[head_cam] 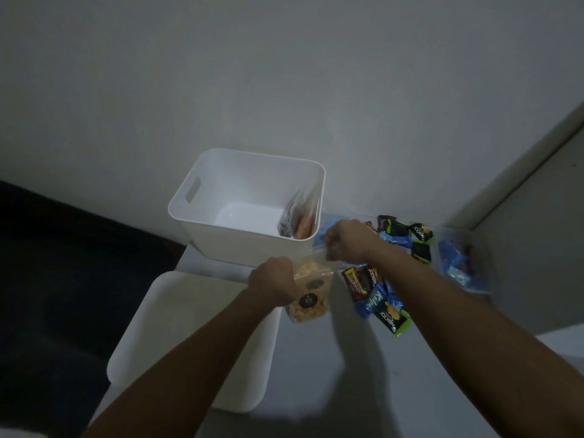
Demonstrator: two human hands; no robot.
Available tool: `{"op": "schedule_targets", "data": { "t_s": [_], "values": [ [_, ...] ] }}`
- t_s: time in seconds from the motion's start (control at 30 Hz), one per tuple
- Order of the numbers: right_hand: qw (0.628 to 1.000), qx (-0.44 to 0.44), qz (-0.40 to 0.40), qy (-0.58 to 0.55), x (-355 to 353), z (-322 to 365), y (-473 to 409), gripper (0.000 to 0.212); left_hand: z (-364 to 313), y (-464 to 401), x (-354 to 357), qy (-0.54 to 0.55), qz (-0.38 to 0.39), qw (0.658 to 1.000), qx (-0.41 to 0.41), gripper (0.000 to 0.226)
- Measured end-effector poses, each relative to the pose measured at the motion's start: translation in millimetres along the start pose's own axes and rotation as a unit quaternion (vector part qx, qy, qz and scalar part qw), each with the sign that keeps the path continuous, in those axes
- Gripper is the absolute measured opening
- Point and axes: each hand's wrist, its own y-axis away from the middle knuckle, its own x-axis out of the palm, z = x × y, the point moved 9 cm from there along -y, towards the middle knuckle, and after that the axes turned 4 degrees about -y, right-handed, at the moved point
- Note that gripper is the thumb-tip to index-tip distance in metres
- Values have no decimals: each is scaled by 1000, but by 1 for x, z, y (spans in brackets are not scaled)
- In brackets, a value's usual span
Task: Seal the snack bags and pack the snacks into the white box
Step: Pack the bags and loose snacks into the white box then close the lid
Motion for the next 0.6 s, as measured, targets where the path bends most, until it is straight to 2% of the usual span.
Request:
{"op": "schedule_targets", "data": {
  "t_s": [0.13, 0.3, 0.43, 0.53, 0.6],
  "values": [
    [1000, -5, 9, 30, 9, 1, 12, 19, -7, 6, 7, -25, -60, 998, -4, 31],
    [999, -23, -10, 37, -10, 7, 25, 12, -13, 16, -10, -19, -24, 999, 34, 31],
    [999, -27, -11, 33, -64, 15, 36, 8, -14, 34, -74, -7, -12, 998, 56, 20],
    [999, -8, 5, -43, -114, 26, 48, 15, -11, 50, -130, 63, 8, 997, 45, 14],
    [997, -8, 3, -82, -147, 40, 55, 10, -7, 57, -166, 111, 3, 993, 45, 14]
  ]
}}
